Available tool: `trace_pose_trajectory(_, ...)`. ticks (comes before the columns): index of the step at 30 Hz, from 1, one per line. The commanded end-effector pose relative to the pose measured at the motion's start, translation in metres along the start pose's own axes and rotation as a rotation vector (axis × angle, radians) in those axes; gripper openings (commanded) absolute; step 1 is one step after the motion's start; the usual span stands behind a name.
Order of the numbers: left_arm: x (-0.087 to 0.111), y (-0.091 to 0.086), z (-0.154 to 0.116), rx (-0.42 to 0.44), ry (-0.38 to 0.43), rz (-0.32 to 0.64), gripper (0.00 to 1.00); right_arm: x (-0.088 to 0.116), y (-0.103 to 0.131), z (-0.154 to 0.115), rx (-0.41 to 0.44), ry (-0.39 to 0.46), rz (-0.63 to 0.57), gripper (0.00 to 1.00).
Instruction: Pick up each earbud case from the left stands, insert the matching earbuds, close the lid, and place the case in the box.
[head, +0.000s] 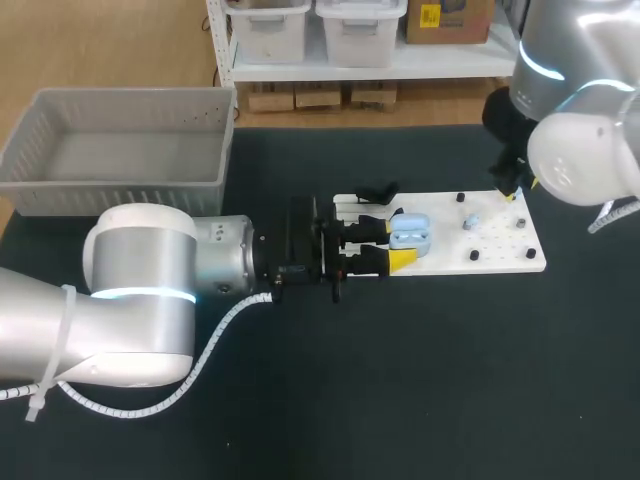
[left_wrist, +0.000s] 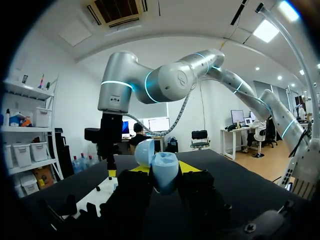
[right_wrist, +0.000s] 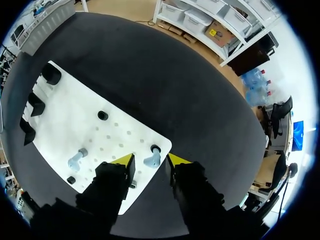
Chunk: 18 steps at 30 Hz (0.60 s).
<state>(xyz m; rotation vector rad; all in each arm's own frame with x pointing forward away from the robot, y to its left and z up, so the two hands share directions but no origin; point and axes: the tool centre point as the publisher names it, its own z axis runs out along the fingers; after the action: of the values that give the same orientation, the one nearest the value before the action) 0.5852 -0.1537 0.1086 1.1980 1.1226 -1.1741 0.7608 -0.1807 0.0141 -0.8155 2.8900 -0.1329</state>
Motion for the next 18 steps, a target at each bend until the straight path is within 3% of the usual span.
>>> trace_pose_trajectory(1,0.0005,-0.0019,0.0003,-0.008,-0.002,0.004,0.00,-0.0009,0.0001,0.0013,-0.001,0.004,0.003,0.38)
trace_pose_trajectory(8,0.0005,-0.0019,0.0003,-0.008,-0.002,0.004,0.00,0.0004,-0.0010,0.0042,0.003,0.007,0.013,0.33)
trace_pose_trajectory(18,0.0005,-0.0019,0.0003,-0.008,-0.002,0.004,0.00,0.0013,-0.0014,0.0043,0.012,0.008,0.017,0.32)
